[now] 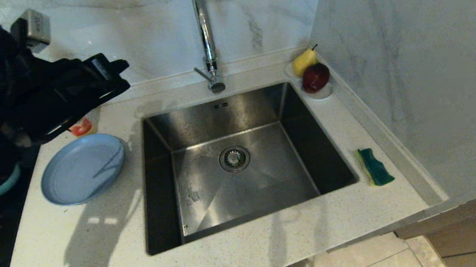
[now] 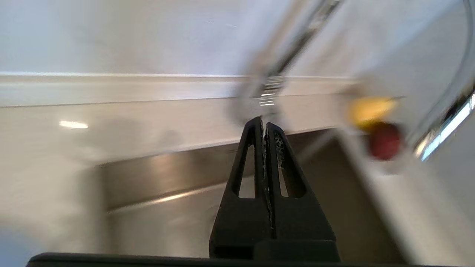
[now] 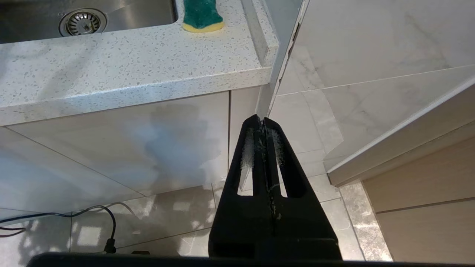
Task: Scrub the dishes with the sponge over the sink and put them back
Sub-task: Place the bowl on the plate
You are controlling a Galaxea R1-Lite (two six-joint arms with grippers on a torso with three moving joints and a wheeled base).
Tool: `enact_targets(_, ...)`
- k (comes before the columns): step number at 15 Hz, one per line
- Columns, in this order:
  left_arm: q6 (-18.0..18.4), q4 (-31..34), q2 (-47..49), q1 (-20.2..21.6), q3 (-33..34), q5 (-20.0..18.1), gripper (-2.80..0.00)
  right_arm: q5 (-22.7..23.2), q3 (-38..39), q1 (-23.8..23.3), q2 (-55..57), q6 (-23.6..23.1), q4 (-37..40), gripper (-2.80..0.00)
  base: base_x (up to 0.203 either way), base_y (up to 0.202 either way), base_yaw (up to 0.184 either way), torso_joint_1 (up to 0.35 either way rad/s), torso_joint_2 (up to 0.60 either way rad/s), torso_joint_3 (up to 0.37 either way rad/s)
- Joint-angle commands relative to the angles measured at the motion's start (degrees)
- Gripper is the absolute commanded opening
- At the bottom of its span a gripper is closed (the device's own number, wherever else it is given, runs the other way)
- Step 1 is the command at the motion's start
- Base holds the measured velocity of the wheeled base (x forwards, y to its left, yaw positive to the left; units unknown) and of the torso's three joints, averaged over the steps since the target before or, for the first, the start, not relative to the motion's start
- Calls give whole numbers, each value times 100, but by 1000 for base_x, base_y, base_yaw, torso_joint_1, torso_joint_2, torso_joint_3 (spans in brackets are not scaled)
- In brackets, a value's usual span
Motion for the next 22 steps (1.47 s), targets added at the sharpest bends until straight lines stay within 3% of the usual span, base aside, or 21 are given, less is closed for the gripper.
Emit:
enact_targets(1, 296, 17, -1532, -7, 1174, 382, -280, 1, 4, 2, -1, -5, 2, -280, 0, 0, 0, 0, 0, 0)
enact_targets(5, 687, 184, -3293, -10, 2790, 894, -280, 1, -5, 2, -1, -5, 2, -280, 0, 0, 0, 0, 0, 0)
enact_targets(9, 788, 819, -4996, -1, 3561, 1349, -280, 1, 2, 2, -1, -5, 2, -280, 0, 0, 0, 0, 0, 0)
enact_targets(15, 1171, 2350, -7587, 402, 4843, 1411, -280, 1, -5, 2, -1, -5, 2, -280, 0, 0, 0, 0, 0, 0)
enact_targets(18, 1313, 2788, -8777, 634, 5580, 1402, -280, 1, -4, 2, -1, -5, 2, -280, 0, 0, 0, 0, 0, 0)
enact_targets(20, 1542, 2791, -9172, 700, 6428, 1399, -280, 1, 4, 2, -5, 4, 2, -280, 0, 0, 0, 0, 0, 0)
enact_targets(22, 1564, 3031, -9161, 734, 6532, 1105, -280, 1, 1, 2, -1, -1, 2, -280, 0, 0, 0, 0, 0, 0)
